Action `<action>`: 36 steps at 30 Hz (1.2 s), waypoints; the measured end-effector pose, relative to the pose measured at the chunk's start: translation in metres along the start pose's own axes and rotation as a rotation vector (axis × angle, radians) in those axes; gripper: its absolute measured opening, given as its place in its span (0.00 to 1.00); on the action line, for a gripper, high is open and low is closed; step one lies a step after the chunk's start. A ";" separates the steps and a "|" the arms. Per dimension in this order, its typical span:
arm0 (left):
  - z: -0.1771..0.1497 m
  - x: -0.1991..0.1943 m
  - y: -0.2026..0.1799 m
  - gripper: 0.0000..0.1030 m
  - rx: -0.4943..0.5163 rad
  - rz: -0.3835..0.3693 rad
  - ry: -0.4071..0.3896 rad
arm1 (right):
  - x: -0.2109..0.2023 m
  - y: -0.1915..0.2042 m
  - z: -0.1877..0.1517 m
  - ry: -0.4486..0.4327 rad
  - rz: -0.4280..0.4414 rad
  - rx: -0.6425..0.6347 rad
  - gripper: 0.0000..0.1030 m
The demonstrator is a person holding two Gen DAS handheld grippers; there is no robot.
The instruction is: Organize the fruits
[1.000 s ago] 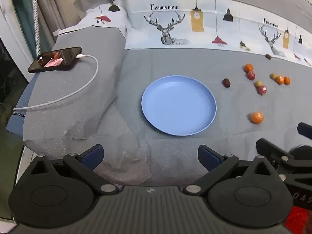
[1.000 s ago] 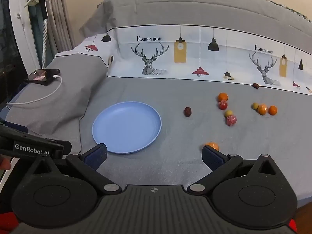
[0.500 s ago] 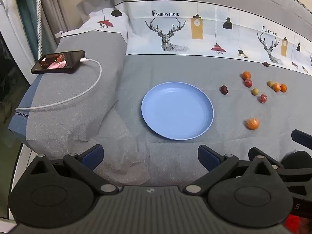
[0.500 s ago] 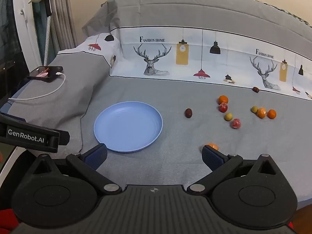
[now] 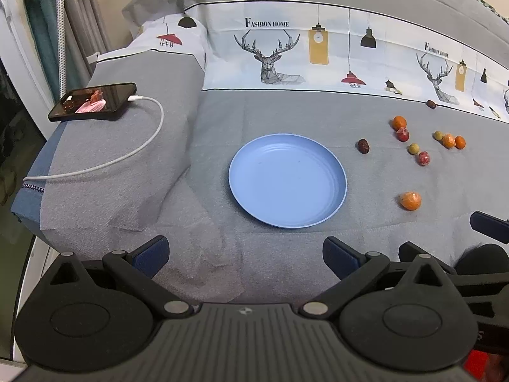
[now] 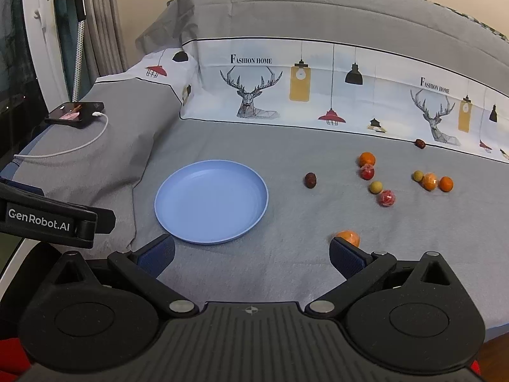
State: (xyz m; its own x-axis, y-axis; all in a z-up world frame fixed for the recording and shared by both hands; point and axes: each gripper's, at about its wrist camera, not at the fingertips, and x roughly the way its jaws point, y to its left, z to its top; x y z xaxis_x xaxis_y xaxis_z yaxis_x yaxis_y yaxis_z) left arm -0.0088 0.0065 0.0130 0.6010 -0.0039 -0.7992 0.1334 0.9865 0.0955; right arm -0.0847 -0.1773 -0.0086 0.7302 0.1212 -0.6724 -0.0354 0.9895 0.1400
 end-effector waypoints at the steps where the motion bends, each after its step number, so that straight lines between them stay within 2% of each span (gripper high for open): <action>1: 0.001 0.000 0.001 1.00 -0.003 0.001 0.002 | 0.000 0.001 0.000 0.000 0.000 -0.001 1.00; 36: -0.002 0.005 0.005 1.00 -0.014 0.007 0.006 | 0.003 0.000 -0.001 0.011 0.014 -0.015 0.99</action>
State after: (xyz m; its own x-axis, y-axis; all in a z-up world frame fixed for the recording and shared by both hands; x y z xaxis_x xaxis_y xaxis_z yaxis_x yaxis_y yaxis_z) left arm -0.0070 0.0120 0.0082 0.5975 0.0043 -0.8019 0.1180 0.9886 0.0932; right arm -0.0832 -0.1766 -0.0112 0.7220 0.1357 -0.6784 -0.0559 0.9888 0.1383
